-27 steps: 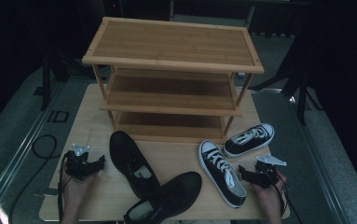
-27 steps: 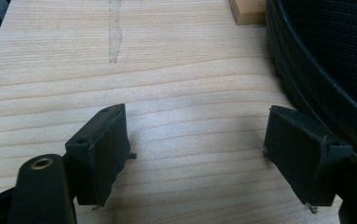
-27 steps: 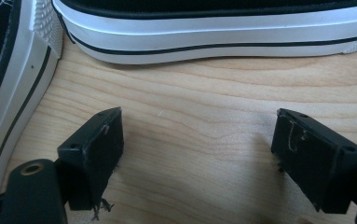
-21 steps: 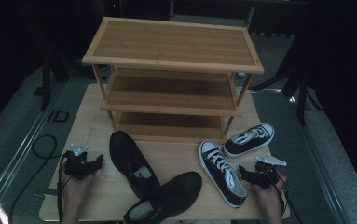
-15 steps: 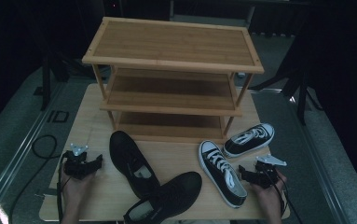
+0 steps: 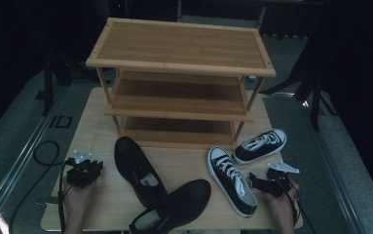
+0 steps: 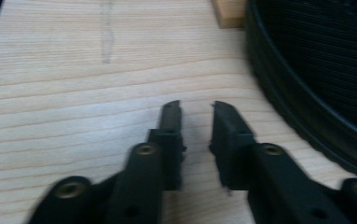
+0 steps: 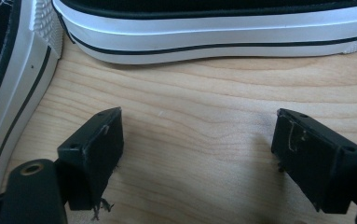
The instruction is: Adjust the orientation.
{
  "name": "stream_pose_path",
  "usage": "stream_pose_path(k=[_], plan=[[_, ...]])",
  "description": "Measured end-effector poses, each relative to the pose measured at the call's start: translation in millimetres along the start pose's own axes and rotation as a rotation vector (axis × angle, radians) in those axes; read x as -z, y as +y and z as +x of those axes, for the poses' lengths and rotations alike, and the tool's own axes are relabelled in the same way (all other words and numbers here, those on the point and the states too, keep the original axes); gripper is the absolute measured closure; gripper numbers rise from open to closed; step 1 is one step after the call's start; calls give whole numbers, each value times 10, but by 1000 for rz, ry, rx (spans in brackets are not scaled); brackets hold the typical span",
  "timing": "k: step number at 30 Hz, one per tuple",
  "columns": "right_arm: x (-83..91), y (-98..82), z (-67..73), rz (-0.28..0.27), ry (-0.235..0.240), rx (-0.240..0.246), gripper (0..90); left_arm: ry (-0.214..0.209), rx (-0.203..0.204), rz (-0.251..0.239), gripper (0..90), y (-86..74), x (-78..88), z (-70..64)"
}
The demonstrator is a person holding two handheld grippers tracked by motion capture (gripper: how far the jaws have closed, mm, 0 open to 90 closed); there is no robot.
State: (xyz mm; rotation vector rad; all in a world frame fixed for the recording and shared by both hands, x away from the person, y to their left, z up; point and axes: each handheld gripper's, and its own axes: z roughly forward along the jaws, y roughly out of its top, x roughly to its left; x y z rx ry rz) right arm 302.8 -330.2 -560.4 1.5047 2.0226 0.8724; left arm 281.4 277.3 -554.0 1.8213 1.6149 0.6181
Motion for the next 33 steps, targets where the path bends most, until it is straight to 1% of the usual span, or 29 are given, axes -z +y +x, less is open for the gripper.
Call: stream_pose_path(k=[2,3,5,6,7,9,11,15,19,21,23,24,29,33], plan=[[0,0,0,0,0,0,167,-18,-9,-1,888,23,9,-25],[0,0,0,0,0,0,167,-20,-13,-4,899,34,15,-38],[0,0,0,0,0,0,167,-39,-26,-9,900,68,24,-71],[0,0,0,0,0,0,167,-38,-42,-3,900,86,14,-102],[0,0,0,0,0,0,167,-37,-48,4,900,96,6,-118],[0,0,0,0,0,0,167,-50,-62,13,900,117,-29,-154],[0,0,0,0,0,0,167,-51,-79,27,900,141,-63,-183],[0,0,0,0,0,0,167,-57,-87,39,900,169,-115,-215],[0,0,0,0,0,0,167,-64,-108,43,900,218,-168,-269],[0,0,0,0,0,0,167,-57,-111,42,900,228,-182,-288],[0,0,1,0,1,0,167,-57,-118,43,900,250,-204,-307],[-1,0,1,-1,1,0,167,-50,-121,41,900,268,-227,-321],[-1,-1,1,-1,2,3,167,-48,-130,46,900,316,-282,-327],[-1,-1,1,0,3,4,167,-35,-136,50,900,381,-331,-336]])
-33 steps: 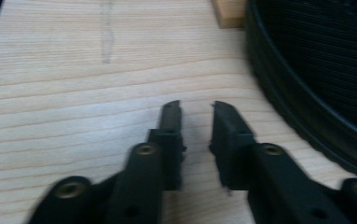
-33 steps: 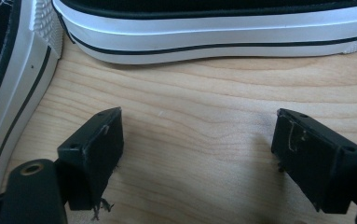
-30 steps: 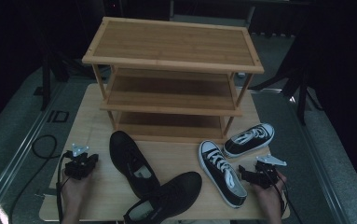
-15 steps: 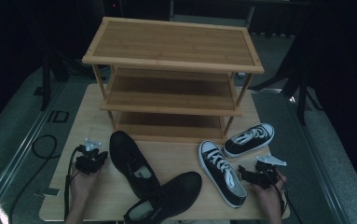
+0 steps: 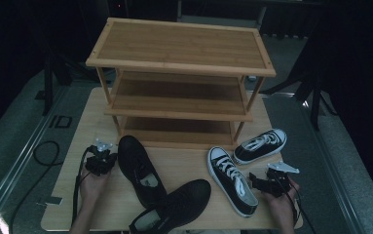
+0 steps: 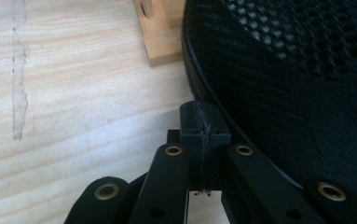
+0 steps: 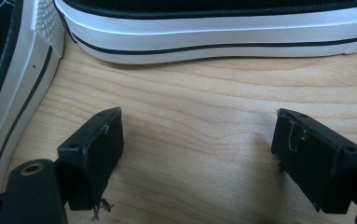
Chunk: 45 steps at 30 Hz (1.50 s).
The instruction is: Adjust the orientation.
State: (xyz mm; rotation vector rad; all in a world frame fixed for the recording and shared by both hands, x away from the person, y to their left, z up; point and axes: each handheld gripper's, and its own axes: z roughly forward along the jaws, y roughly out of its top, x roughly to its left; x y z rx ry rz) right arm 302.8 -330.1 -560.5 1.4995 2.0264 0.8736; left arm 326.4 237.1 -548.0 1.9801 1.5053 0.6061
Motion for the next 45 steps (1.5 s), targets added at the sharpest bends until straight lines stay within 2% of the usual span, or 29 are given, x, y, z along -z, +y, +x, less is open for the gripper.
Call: stream_pose_path(k=[6,7,15,21,29,31,35,38,40,41,42,45], plan=[[0,0,0,0,0,0,167,-5,-17,2,900,93,-54,-9],[0,0,0,0,0,0,167,-23,-31,-1,900,139,-87,-37],[0,0,0,0,1,1,167,-34,-96,2,900,351,-231,-237],[0,0,1,1,2,2,167,-51,-104,0,900,430,-295,-312],[0,0,1,0,4,4,167,-111,-95,-10,900,527,-406,-446],[0,0,1,0,4,5,167,-129,-128,-12,900,547,-439,-532],[0,0,2,0,5,6,167,-132,-96,-9,883,561,-431,-544],[0,0,2,0,6,6,167,-156,-83,-30,830,541,-314,-505],[-1,0,2,0,7,7,167,-154,-84,-36,802,534,-276,-495],[-1,0,2,0,7,7,167,-157,-74,-40,802,524,-236,-484],[-1,0,2,0,7,7,167,-175,-43,-58,787,493,-160,-457],[-1,0,2,0,7,7,167,-180,-35,-65,763,452,-83,-442]])
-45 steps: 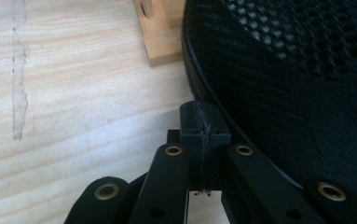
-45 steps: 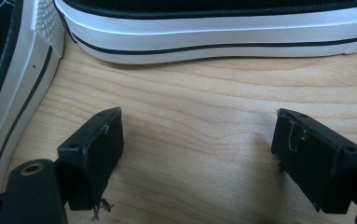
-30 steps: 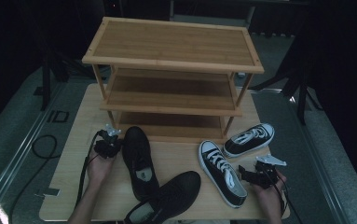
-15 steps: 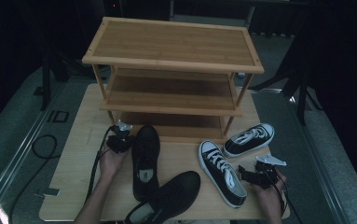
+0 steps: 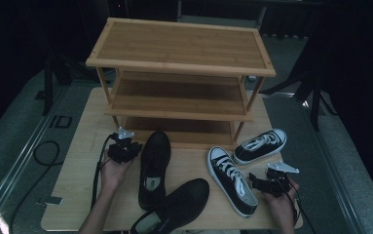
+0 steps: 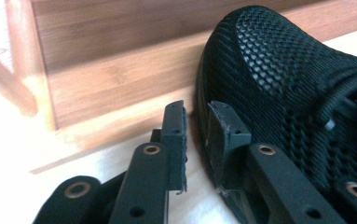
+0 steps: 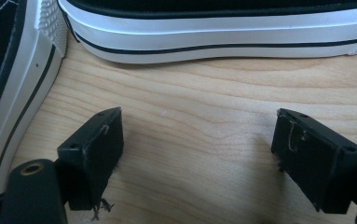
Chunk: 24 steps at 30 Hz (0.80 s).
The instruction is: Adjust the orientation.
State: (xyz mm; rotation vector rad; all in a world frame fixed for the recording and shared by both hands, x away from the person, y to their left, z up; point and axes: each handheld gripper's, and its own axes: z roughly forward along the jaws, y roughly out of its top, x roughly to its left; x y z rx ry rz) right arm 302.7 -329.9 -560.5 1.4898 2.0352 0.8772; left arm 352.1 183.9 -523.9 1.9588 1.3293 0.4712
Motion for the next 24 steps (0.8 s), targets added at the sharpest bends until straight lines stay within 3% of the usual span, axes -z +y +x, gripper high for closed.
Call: stream_pose_path(k=[4,13,24], plan=[[0,0,0,0,0,0,167,-9,9,10,741,-25,54,4],[0,0,1,0,0,0,167,-51,-11,58,703,-22,223,-78],[0,0,2,0,0,-2,167,-74,-15,55,655,-41,440,-125]])
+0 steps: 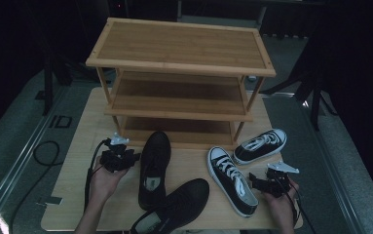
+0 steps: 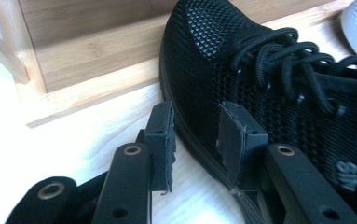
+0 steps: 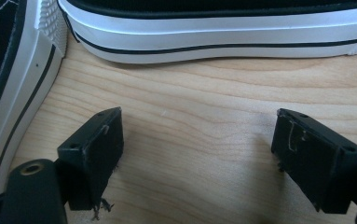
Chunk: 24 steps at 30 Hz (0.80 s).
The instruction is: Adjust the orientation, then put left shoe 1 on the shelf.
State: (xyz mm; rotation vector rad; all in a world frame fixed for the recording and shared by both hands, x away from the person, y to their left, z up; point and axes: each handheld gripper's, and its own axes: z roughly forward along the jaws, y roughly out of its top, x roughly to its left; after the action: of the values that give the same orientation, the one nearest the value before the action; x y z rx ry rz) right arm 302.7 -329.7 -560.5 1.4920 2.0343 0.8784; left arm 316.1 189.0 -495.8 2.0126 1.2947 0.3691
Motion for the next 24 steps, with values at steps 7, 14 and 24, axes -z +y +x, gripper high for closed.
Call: stream_pose_path(k=[7,14,24], plan=[[0,0,0,0,0,0,167,-18,-15,10,625,-15,131,-28],[1,0,0,1,0,0,167,-18,-18,22,619,-25,169,-47],[1,0,-1,1,-1,1,167,-28,-41,64,606,47,312,-207]])
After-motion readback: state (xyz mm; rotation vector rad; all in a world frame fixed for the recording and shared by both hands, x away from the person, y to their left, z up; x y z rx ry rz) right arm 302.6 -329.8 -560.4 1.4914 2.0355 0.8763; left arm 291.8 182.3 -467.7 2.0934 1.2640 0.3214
